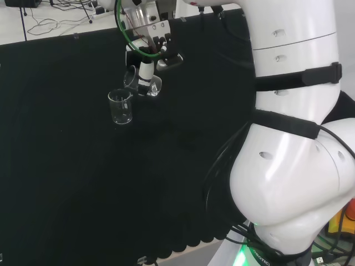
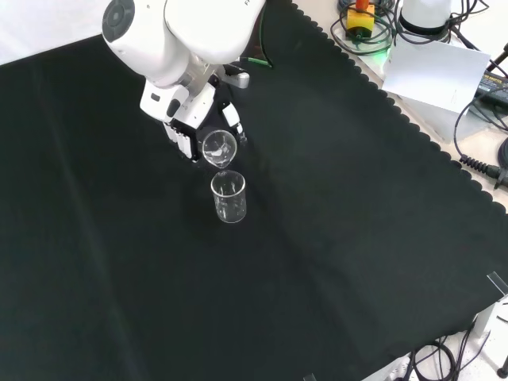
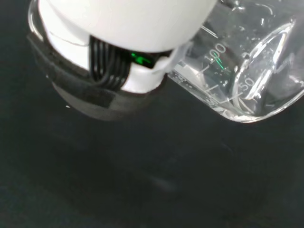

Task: Pour the water from the handheld beaker into the one on the table.

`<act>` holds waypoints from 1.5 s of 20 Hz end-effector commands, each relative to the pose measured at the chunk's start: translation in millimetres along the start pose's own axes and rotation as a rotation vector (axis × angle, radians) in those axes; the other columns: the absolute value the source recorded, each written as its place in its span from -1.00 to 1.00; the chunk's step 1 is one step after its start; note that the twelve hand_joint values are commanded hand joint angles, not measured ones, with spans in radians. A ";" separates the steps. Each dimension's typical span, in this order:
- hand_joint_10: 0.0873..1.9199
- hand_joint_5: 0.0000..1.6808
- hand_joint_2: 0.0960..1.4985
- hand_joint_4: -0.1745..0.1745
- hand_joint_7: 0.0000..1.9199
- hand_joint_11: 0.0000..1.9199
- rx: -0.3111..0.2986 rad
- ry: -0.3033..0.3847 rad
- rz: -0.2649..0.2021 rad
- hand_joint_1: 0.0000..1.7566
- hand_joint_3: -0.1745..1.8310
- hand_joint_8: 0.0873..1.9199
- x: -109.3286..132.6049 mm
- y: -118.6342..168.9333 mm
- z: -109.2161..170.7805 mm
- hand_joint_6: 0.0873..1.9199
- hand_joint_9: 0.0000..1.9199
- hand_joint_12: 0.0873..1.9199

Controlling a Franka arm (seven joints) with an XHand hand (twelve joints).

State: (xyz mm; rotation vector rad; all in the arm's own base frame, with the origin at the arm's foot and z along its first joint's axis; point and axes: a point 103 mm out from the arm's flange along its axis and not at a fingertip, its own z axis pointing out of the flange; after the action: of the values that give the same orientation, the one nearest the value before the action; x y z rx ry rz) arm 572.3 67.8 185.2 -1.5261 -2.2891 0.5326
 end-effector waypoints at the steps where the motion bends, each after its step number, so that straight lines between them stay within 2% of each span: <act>1: -0.38 0.39 -0.15 -1.00 0.28 0.16 0.052 -0.063 0.033 0.48 -0.18 -0.24 3.7 -0.9 -2.1 -0.21 0.53 -0.14; 19: -0.38 0.38 -0.14 -1.00 0.27 0.16 0.123 -0.175 0.073 0.48 -0.18 -0.21 21.6 -1.5 -16.2 -0.18 0.53 -0.15; 25: -0.37 0.37 -0.14 -1.00 0.26 0.16 0.140 -0.244 0.085 0.48 -0.18 -0.20 28.9 0.7 -19.3 -0.17 0.53 -0.15; 30: -0.37 0.37 -0.14 -1.00 0.26 0.16 0.152 -0.276 0.091 0.48 -0.18 -0.19 34.3 3.3 -19.0 -0.17 0.53 -0.15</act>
State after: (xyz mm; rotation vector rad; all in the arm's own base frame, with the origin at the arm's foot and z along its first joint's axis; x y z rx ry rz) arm 571.9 100.9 202.9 -1.5652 -2.3174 0.9360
